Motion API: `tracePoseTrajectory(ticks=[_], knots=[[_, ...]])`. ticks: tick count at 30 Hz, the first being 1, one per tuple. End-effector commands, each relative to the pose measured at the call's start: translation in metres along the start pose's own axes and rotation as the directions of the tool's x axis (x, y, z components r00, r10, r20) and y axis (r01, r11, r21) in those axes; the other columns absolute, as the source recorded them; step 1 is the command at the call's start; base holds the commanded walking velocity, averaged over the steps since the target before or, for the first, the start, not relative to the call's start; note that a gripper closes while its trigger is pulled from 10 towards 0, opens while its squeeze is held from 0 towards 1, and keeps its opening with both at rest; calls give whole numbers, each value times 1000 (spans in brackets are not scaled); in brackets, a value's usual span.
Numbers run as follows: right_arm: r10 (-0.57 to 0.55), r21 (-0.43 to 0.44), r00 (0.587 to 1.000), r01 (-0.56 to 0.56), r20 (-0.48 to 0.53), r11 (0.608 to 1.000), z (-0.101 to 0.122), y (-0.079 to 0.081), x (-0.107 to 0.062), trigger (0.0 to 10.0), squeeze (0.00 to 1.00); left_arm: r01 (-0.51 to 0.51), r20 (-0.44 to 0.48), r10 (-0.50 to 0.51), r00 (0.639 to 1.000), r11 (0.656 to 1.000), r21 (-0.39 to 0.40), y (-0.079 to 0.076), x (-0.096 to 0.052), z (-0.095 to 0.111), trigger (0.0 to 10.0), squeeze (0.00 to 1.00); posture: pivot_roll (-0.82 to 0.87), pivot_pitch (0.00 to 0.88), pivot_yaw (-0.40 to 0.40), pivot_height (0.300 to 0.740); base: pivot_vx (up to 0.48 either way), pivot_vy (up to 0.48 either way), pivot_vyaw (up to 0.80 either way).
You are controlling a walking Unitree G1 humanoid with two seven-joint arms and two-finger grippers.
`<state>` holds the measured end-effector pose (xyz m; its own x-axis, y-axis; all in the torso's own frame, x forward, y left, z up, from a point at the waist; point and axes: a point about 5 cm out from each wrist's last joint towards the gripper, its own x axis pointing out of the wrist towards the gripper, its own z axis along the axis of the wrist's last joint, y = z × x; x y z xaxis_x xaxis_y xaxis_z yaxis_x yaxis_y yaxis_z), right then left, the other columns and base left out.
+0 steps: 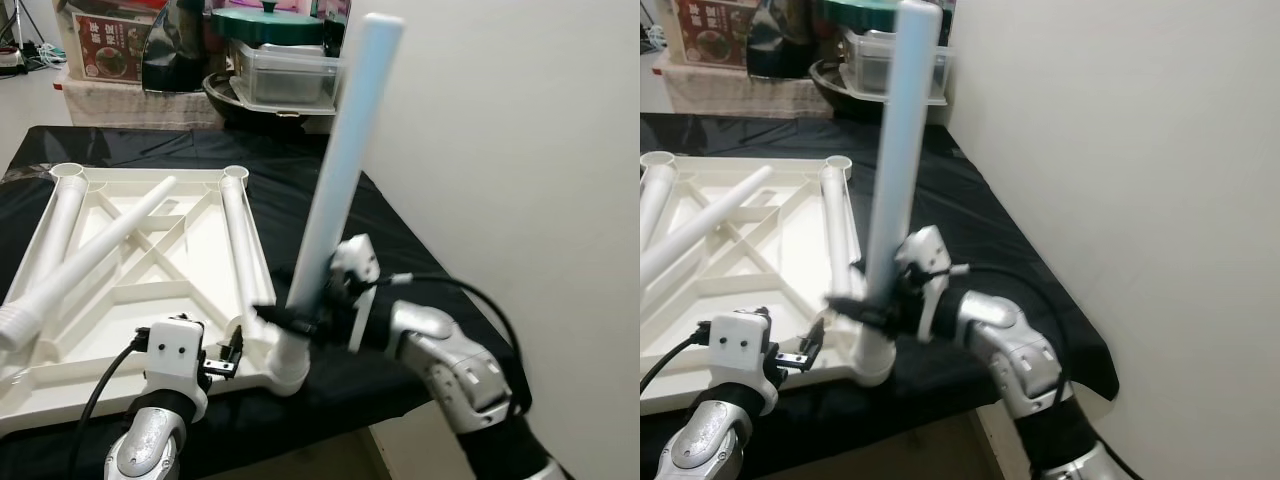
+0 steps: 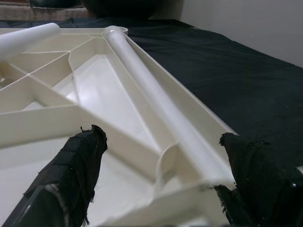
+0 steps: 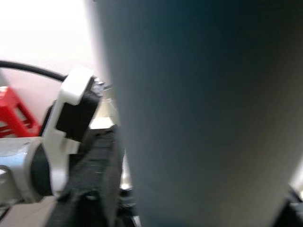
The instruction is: Building children table
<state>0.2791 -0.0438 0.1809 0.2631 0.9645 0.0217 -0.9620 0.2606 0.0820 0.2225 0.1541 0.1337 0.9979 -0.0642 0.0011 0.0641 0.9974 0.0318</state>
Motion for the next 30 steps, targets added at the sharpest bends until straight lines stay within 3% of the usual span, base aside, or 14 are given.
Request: tracePoseTrajectory(ticks=[1,4,6,8,9,10,13,17,18,21,22,25,26,30], knots=[[-76,24,996,77,-50,997,-13,-8,3,0,0,-4,-5,4,1000,1000,7,0,-1,-2,10000,0,195,0,-193,740,0,0,0],[-270,45,959,275,-90,961,-19,-29,3,0,0,-4,-5,4,1000,1000,8,0,-1,-2,10000,0,193,0,-192,740,0,0,0],[-503,75,855,514,-124,855,-24,-53,-3,0,0,-4,-6,4,1000,1000,9,1,-1,-2,10000,0,188,0,-190,740,0,0,0],[-843,107,498,867,-202,487,-38,-85,-34,0,0,-2,-8,2,1000,1000,10,1,-2,-2,10000,0,185,0,-185,740,0,0,0],[-843,107,498,867,-202,487,-38,-85,-34,0,0,-2,-8,2,1000,1000,10,1,-2,-2,10000,0,185,0,-185,740,0,0,0],[-916,113,334,942,-224,316,-44,-91,-50,0,0,-1,-9,1,1000,1000,10,1,-2,-2,10000,0,185,0,-185,740,0,0,0],[-916,113,334,942,-224,316,-44,-91,-50,0,0,-1,-9,1,1000,1000,10,1,-2,-2,10000,0,185,0,-185,740,0,0,0],[-866,115,450,893,-219,435,-45,-68,-26,0,0,-1,-10,1,1000,1000,12,1,-2,-3,10000,0,186,0,-182,740,0,0,0],[-851,133,494,869,-178,477,-39,-63,-20,10000,0,-1,-10,1,1000,1000,12,0,-2,-3,10000,0,184,0,-182,740,0,0,0],[-821,189,565,817,-78,545,-23,-61,-14,10000,98,-1,-9,1,1000,1000,11,0,-1,-3,10000,0,184,0,-182,740,0,0,0],[-763,212,645,752,-39,624,-14,-59,-9,10000,1000,1,-9,0,1000,1000,10,0,-1,-3,10000,0,179,0,-180,740,0,0,0],[-728,224,685,714,-26,664,-11,-58,-6,10000,1000,2,-9,-1,1000,1000,10,0,-1,-3,10000,0,179,0,-180,740,0,0,0],[-683,221,730,667,-6,711,-7,-55,-3,10000,243,3,-8,-3,1000,1000,9,0,-1,-2,10000,0,179,0,-180,740,0,0,0],[-614,216,789,595,29,774,-1,-50,1,10000,0,4,-7,-4,1000,1000,9,-1,0,-2,10000,0,176,0,-181,740,0,0,0]])
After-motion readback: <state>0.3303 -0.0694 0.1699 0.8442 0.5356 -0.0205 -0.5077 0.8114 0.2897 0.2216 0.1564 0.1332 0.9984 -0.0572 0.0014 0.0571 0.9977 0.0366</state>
